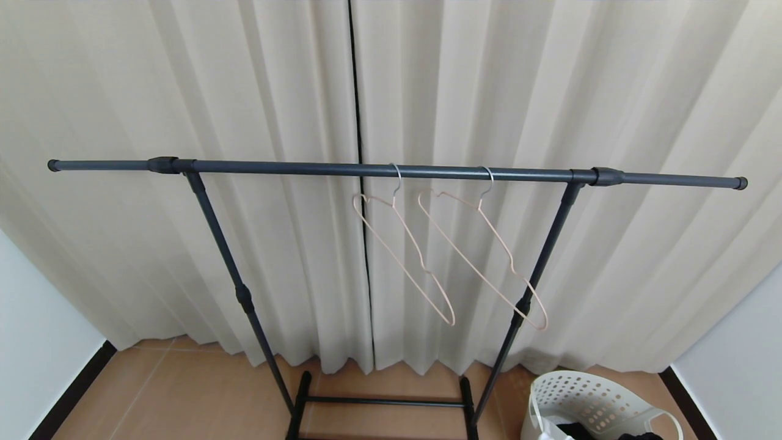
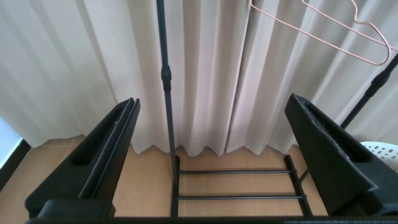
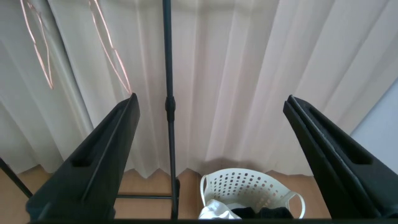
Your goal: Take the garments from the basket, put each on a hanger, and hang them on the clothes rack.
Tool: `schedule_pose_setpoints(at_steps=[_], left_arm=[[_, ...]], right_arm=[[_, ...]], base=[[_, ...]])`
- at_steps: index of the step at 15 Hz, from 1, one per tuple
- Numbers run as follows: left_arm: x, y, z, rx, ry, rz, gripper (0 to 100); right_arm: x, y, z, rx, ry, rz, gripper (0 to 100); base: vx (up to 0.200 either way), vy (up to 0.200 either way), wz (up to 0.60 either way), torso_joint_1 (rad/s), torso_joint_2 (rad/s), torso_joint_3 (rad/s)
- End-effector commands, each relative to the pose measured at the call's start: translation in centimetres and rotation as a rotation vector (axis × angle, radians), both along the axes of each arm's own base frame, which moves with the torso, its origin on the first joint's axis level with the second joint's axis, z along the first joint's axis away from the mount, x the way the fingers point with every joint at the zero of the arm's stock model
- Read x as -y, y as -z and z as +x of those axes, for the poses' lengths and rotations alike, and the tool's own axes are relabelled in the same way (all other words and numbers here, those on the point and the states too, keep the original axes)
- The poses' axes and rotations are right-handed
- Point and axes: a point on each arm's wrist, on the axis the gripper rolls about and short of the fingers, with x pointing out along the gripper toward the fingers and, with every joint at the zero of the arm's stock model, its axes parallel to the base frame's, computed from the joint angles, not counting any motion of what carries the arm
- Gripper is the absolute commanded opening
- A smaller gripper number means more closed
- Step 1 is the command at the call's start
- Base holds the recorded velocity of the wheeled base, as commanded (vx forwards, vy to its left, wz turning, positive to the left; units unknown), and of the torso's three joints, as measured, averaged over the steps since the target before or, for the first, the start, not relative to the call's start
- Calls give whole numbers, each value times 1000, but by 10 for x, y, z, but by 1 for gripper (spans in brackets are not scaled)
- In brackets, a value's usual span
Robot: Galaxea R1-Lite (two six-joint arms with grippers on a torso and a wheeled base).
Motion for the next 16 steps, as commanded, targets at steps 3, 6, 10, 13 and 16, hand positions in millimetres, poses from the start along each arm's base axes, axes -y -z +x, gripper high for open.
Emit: schedule_pose_setpoints(at_steps=[3, 6, 10, 13, 16], left_arm=[[0, 0, 0, -1, 0, -4, 100], [0, 0, 0, -1, -2, -4, 100], [0, 0, 0, -1, -2, -2, 100], [0, 0, 0, -2, -2, -2, 100], [0, 0, 0, -1, -2, -4, 100]], right_arm=[[0, 0, 0, -1, -1, -3, 100], [0, 0, 0, 0, -1, 0, 100], [0, 0, 0, 0, 0, 2, 100], [0, 0, 0, 0, -1, 0, 100], [0, 0, 0, -1, -1, -2, 100]], base=[[0, 0, 0, 0, 0, 0], [0, 0, 0, 0, 0, 0], [0, 0, 0, 0, 0, 0], [0, 0, 0, 0, 0, 0], [0, 0, 0, 0, 0, 0]])
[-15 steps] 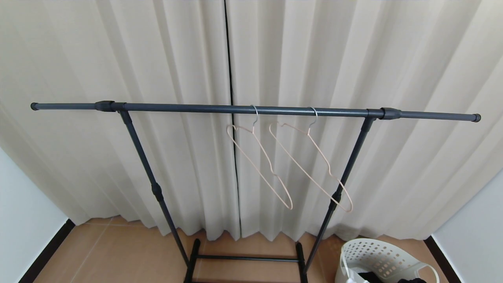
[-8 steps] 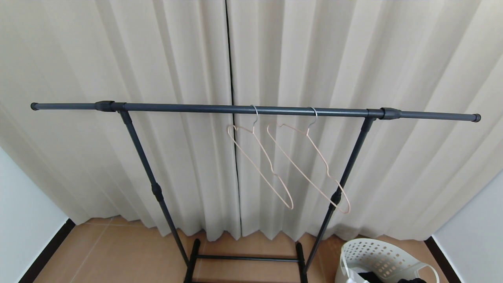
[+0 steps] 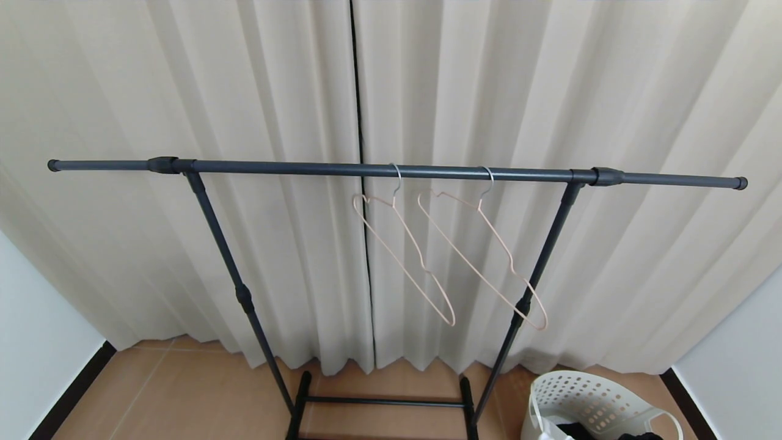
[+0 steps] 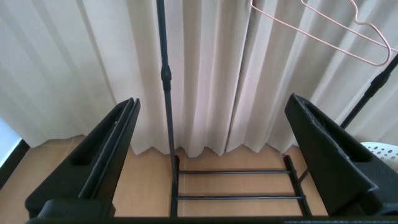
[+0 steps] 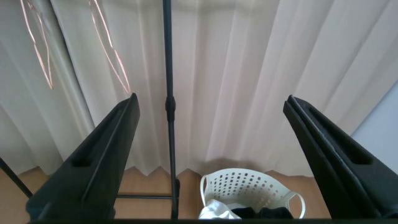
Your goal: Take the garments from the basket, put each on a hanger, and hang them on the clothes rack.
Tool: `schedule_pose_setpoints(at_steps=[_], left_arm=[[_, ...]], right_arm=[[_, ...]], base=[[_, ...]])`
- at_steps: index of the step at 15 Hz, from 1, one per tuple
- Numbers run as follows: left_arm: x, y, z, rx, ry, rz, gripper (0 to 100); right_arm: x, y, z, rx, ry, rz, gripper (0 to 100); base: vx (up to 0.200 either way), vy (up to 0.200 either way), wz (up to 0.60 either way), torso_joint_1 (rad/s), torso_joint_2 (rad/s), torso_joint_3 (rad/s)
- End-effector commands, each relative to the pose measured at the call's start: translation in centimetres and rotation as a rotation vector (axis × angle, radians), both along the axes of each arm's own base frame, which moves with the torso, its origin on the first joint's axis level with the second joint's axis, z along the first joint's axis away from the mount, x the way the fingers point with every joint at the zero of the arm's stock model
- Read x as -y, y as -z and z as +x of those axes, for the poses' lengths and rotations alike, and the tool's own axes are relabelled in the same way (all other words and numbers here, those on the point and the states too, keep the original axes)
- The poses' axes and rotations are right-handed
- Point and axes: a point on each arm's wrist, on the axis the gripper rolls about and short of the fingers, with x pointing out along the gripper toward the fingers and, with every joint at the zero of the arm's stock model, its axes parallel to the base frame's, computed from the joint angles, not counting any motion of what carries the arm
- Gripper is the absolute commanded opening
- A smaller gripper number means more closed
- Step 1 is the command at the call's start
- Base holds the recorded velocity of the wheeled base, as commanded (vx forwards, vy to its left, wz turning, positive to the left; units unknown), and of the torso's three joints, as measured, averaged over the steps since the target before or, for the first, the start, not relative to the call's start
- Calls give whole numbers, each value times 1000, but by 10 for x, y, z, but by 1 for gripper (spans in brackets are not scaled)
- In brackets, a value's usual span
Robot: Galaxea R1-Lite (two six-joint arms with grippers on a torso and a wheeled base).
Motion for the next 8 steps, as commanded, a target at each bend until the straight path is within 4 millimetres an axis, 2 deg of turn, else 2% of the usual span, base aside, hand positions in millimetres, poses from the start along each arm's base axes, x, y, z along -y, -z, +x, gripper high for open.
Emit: schedule_pose_setpoints(at_steps=[1, 8], left_arm=[[0, 0, 0, -1, -1, 0, 100], [0, 0, 0, -2, -1, -2, 100]], right_arm=[[0, 0, 0, -1, 0, -1, 100], [0, 0, 0, 0, 0, 1, 100]], base=[[0, 0, 0, 0, 0, 0], [0, 0, 0, -131, 301, 161]])
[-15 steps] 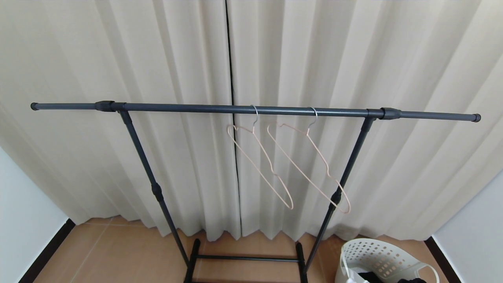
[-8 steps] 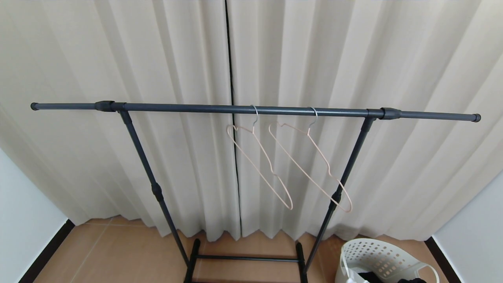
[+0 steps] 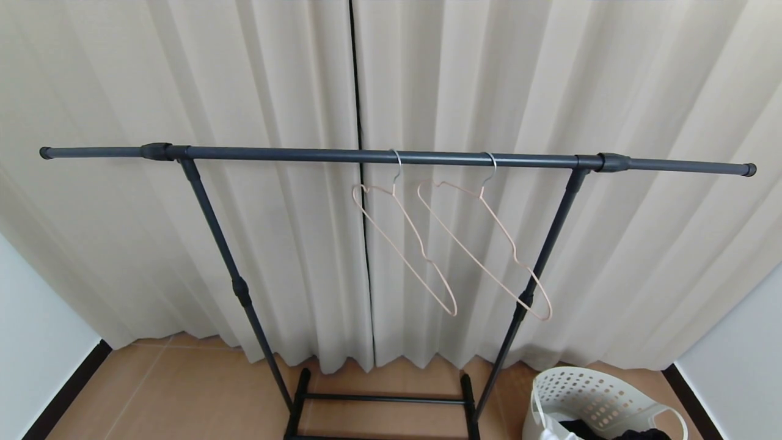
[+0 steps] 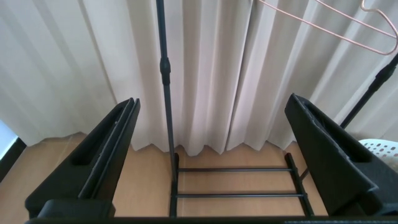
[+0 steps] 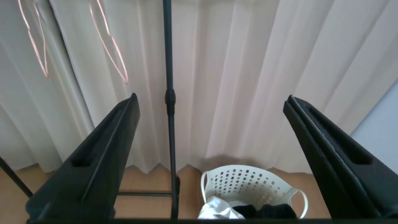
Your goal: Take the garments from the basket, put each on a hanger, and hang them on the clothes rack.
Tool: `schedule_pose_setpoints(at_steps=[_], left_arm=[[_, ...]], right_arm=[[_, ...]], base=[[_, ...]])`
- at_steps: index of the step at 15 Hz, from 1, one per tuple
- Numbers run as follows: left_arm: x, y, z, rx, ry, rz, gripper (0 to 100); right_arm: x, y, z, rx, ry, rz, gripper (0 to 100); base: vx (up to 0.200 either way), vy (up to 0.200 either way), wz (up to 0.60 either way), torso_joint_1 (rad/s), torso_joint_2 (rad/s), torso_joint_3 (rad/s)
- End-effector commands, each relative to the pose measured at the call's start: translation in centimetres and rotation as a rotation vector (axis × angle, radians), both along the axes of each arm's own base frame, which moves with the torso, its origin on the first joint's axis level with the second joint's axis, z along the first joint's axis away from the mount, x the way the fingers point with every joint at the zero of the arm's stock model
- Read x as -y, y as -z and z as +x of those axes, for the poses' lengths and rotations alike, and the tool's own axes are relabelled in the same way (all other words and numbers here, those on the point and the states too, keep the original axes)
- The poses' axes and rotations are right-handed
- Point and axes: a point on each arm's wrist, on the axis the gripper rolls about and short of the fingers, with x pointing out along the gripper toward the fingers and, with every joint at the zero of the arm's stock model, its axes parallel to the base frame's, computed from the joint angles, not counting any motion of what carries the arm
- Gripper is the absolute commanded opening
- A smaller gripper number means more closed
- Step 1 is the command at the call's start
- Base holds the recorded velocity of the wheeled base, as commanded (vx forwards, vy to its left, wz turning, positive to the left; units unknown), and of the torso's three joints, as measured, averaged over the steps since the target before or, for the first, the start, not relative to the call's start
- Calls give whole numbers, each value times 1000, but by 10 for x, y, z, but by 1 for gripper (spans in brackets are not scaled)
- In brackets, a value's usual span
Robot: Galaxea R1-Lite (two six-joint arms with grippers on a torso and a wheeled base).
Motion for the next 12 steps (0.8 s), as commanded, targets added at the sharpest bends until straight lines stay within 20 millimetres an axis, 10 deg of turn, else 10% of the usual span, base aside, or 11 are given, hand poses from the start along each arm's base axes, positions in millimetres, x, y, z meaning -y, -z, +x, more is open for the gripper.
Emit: schedule_pose_setpoints(at_steps=[1, 12], left_arm=[[0, 0, 0, -2, 0, 0, 100], [0, 0, 0, -1, 0, -2, 100]], right_arm=[[0, 0, 0, 0, 0, 0, 100], [0, 0, 0, -1, -1, -2, 100]], base=[[0, 0, 0, -149, 339, 183], [0, 0, 0, -147, 346, 201]])
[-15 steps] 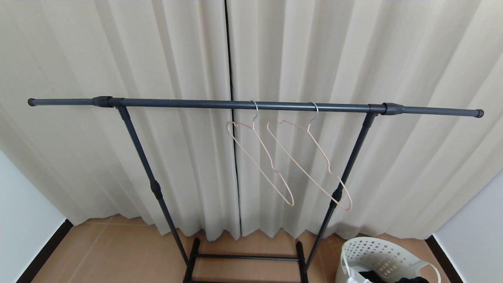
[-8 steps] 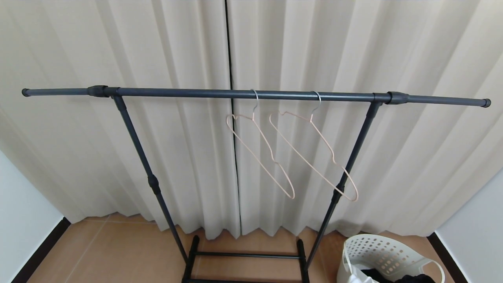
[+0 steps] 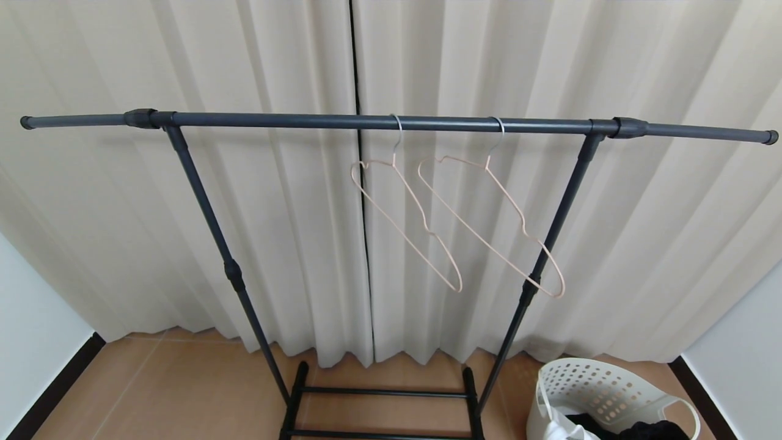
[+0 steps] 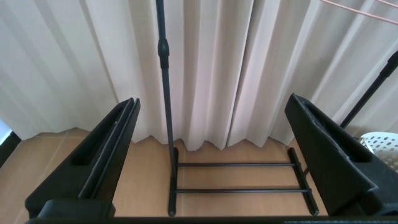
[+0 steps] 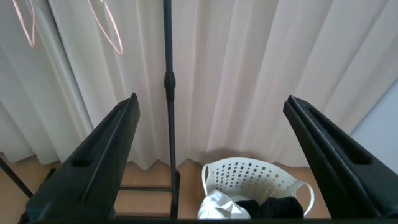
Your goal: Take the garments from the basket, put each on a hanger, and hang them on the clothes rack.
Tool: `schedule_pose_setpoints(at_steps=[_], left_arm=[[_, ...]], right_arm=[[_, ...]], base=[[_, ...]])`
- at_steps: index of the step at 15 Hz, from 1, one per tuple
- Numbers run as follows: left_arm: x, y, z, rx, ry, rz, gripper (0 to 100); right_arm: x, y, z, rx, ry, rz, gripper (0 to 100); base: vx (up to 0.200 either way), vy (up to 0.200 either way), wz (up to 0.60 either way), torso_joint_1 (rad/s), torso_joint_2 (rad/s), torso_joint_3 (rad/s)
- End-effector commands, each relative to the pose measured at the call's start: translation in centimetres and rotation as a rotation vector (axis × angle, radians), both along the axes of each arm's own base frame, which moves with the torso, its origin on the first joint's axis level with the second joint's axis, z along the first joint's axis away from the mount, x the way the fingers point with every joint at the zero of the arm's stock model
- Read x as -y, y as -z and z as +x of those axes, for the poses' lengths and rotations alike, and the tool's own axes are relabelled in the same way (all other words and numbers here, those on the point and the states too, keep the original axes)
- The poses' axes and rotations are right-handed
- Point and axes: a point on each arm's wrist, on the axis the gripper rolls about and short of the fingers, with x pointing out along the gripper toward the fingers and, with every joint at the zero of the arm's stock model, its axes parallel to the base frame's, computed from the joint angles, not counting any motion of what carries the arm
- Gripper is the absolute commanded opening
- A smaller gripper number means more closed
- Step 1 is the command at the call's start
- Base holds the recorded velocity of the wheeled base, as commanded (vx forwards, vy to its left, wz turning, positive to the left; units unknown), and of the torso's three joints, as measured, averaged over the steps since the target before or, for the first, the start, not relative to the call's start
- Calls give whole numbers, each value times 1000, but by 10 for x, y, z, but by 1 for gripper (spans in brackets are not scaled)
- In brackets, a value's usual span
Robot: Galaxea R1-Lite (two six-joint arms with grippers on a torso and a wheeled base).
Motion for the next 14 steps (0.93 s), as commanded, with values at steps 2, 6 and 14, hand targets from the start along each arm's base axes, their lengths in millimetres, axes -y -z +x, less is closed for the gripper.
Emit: schedule_pose_setpoints(at_steps=[2, 6, 14], left_arm=[[0, 0, 0, -1, 0, 0, 100], [0, 0, 0, 0, 0, -2, 100], [0, 0, 0, 0, 1, -2, 100]], right_arm=[[0, 0, 0, -1, 0, -2, 100], [0, 0, 0, 0, 0, 0, 100], [0, 0, 0, 0, 0, 2, 100]], base=[[0, 0, 0, -151, 371, 224], [0, 0, 0, -159, 416, 256], [0, 0, 0, -190, 538, 346]])
